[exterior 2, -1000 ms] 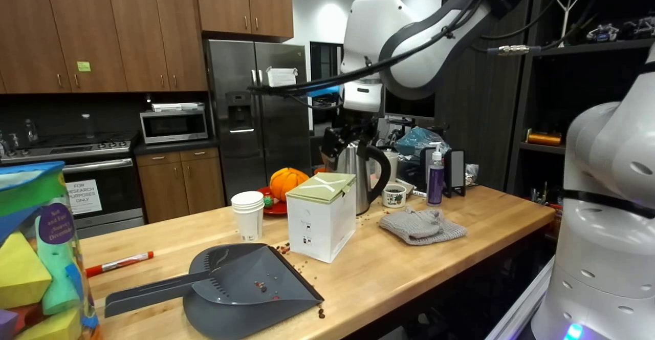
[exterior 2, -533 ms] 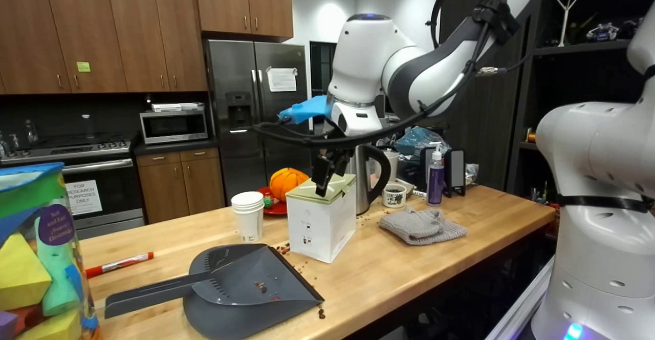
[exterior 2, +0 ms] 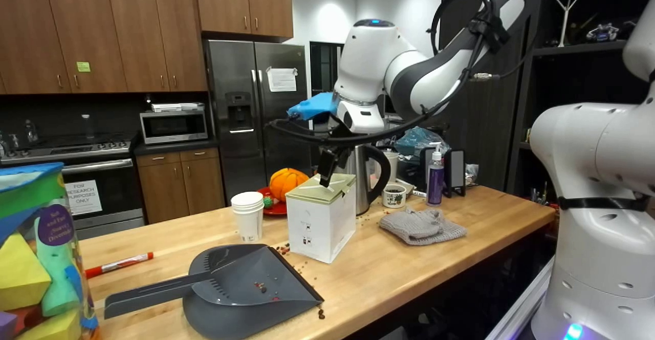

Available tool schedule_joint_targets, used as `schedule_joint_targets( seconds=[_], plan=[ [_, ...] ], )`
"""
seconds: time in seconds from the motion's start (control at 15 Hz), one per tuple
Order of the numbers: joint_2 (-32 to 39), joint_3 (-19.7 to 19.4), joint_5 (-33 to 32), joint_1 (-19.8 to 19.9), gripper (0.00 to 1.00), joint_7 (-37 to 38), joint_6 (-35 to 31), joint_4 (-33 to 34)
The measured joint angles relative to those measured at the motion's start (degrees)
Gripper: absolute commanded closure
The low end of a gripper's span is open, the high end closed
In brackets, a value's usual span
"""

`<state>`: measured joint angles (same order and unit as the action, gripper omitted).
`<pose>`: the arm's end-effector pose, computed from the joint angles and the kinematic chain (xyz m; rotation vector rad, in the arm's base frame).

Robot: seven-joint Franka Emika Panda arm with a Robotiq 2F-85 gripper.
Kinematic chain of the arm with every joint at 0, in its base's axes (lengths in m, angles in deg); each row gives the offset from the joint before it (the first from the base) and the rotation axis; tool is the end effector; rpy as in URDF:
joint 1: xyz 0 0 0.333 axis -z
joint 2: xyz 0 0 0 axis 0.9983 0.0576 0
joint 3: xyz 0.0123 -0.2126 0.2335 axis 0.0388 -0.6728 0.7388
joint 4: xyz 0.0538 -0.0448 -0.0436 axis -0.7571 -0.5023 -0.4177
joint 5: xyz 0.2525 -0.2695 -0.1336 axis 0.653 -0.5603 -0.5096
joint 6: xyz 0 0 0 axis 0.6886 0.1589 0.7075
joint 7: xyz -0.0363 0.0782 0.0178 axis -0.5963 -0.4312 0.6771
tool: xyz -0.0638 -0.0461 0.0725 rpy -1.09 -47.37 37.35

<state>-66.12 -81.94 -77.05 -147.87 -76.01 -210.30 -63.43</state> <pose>0.3945 0.1524 0.3683 -0.6357 2.6389 -0.1381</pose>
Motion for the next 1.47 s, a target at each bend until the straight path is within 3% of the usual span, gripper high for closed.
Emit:
schedule_joint_targets(
  seconds=[0.2, 0.67, 1.13, 1.47],
  plan=[
    [-0.6, -2.9, 0.0, -1.6, 0.0, 0.0, 0.0, 1.2],
    [-1.9, -12.6, 0.0, -10.9, 0.0, 0.0, 0.7, 2.5],
    [-4.2, -18.1, 0.0, -14.7, 0.0, 0.0, 3.6, 3.0],
    [-6.3, -26.2, -0.3, -21.1, 0.0, 0.0, 5.0, 3.8]
  ],
)
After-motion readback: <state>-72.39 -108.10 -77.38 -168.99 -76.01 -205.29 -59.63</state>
